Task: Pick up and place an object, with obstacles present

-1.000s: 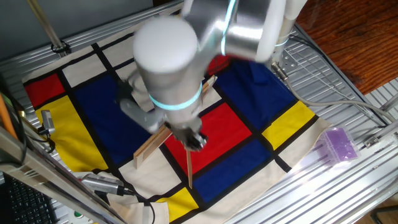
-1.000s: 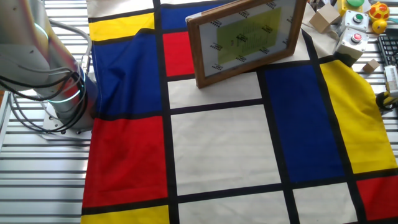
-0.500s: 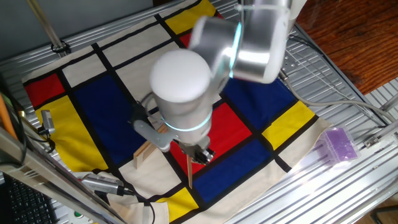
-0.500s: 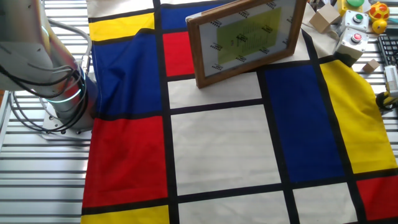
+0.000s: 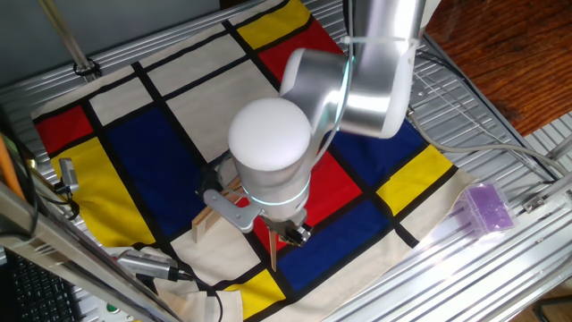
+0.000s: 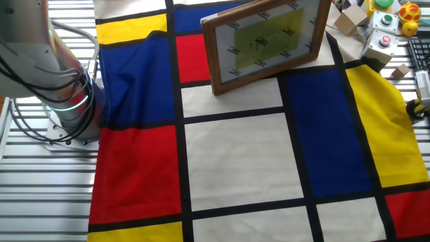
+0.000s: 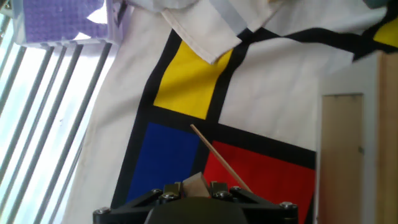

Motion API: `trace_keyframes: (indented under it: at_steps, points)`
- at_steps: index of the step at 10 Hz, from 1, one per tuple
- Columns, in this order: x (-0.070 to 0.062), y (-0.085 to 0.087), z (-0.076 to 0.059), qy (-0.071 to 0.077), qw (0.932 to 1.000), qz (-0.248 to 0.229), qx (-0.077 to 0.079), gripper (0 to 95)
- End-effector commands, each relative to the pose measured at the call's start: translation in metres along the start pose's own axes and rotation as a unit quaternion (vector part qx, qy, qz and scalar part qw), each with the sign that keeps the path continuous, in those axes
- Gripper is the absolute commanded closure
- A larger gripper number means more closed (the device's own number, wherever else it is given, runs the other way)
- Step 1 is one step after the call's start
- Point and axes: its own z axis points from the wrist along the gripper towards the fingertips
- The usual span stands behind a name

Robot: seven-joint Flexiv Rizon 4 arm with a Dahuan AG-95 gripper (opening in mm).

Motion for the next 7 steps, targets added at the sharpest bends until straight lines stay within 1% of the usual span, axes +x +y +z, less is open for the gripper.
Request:
trace_keyframes:
  at_steps: [1, 4, 7]
  points:
    - [0.002, -0.001, 0.013, -0.005, 1.0000, -0.005, 0.001, 95.0]
    - [0.006, -0.005, 0.030, -0.008, 0.9999, -0.011, 0.003, 95.0]
    - [0.009, -0.007, 0.038, -0.010, 0.9999, -0.010, 0.005, 95.0]
